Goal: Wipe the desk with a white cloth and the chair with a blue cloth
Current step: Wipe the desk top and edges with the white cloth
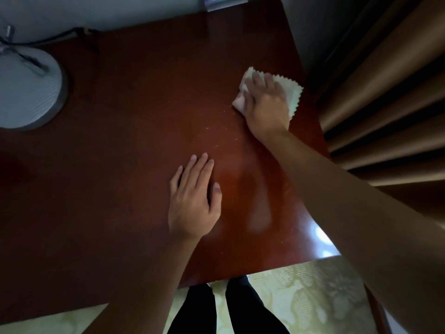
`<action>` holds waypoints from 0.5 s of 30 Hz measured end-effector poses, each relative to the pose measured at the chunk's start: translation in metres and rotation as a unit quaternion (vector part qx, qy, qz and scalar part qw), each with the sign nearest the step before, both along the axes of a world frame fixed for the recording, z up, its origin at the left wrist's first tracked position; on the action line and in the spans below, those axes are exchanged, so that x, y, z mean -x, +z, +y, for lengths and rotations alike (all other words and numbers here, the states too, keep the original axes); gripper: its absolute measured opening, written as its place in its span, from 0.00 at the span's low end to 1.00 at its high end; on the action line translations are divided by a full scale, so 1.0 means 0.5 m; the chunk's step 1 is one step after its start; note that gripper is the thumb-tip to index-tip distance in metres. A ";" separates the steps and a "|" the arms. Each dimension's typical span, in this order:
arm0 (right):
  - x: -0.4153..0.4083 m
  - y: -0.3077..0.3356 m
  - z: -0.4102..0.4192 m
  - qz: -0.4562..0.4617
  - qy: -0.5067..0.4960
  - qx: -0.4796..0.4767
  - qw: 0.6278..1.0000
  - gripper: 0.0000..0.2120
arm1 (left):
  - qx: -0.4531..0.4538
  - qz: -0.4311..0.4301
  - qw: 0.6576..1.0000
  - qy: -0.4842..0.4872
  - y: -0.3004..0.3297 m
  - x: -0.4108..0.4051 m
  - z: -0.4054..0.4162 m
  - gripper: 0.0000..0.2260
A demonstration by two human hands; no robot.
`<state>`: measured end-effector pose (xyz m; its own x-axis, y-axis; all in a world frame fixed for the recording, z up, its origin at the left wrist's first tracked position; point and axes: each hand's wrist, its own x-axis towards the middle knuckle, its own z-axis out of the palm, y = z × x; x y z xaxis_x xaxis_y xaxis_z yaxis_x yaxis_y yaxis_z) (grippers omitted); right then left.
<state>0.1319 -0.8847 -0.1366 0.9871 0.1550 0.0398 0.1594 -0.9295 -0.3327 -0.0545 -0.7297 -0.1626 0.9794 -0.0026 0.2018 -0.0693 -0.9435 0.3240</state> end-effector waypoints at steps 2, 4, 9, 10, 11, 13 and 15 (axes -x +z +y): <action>0.061 0.000 0.028 0.005 0.087 -0.041 0.995 0.20 | -0.003 -0.004 1.000 0.000 0.000 0.000 0.001 0.20; 0.162 -0.002 0.016 -0.004 0.179 -0.067 0.982 0.18 | -0.001 -0.002 1.000 -0.001 0.001 0.000 0.000 0.20; 0.196 -0.013 -0.071 0.008 0.189 -0.102 0.977 0.17 | 0.010 0.019 1.000 0.009 0.006 0.001 0.000 0.20; 0.153 -0.011 -0.075 0.011 0.152 -0.099 0.983 0.17 | 0.013 0.022 1.000 0.009 0.008 0.001 0.000 0.21; 0.100 -0.010 -0.078 0.011 0.118 -0.091 0.989 0.17 | 0.018 0.024 1.000 0.009 0.010 0.001 -0.001 0.20; 0.003 -0.005 -0.074 0.017 0.068 -0.085 0.994 0.18 | 0.026 0.027 0.999 0.007 0.011 0.002 0.001 0.20; -0.041 -0.005 -0.057 0.008 0.045 -0.080 0.996 0.18 | 0.031 0.029 0.999 0.007 0.010 0.001 0.001 0.20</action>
